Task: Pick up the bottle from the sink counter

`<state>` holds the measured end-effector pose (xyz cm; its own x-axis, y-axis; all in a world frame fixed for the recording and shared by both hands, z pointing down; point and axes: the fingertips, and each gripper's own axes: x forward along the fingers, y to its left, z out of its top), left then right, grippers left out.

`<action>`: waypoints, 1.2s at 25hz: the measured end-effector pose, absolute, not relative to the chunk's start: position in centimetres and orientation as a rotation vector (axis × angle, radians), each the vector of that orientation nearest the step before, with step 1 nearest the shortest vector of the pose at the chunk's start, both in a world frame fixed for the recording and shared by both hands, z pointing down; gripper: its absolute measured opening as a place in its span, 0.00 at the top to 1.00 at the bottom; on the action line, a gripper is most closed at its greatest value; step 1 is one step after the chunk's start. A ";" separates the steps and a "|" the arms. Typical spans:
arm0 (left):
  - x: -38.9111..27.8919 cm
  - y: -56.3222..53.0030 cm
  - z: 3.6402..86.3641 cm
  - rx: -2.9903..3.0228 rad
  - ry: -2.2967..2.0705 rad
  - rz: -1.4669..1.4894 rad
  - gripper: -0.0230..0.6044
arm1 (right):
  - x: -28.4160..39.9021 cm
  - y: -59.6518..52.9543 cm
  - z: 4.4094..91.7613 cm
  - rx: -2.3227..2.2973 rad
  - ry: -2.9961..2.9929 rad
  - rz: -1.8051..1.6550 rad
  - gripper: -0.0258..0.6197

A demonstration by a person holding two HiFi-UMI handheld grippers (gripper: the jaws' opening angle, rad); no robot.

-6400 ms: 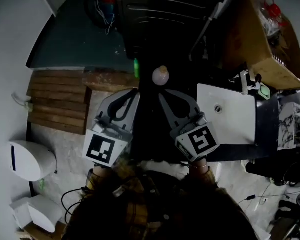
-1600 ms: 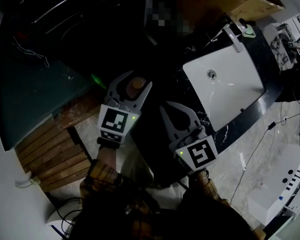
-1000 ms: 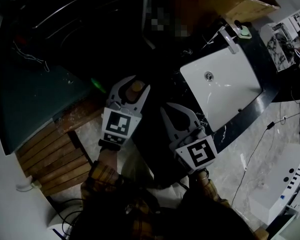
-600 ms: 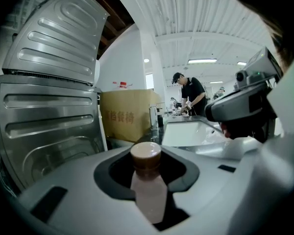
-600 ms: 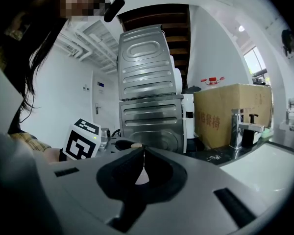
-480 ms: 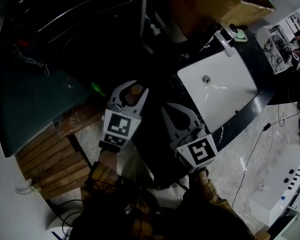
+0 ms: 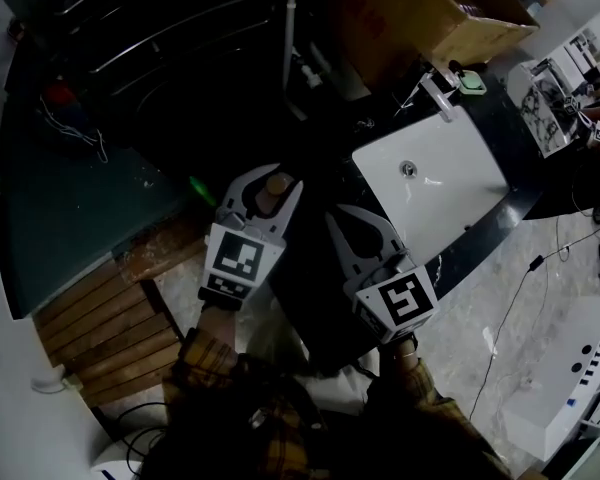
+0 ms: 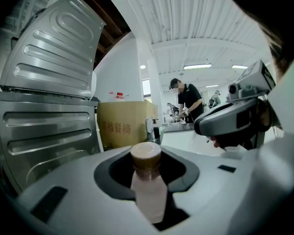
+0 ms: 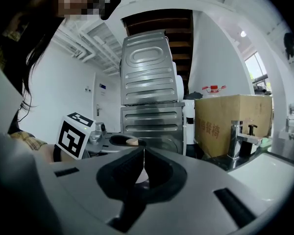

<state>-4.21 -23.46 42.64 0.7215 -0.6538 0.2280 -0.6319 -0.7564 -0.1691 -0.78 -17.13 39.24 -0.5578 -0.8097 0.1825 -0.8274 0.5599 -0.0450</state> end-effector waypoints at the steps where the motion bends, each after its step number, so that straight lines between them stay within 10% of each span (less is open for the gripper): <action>1: -4.2 -23.2 42.1 -2.839 1.052 -0.414 0.76 | -0.8 -17.0 38.9 1.401 -2.652 0.186 0.93; 30: -5.5 -11.9 27.6 -2.752 0.997 -0.158 0.76 | -1.3 -12.3 28.1 1.384 -2.785 -0.146 0.94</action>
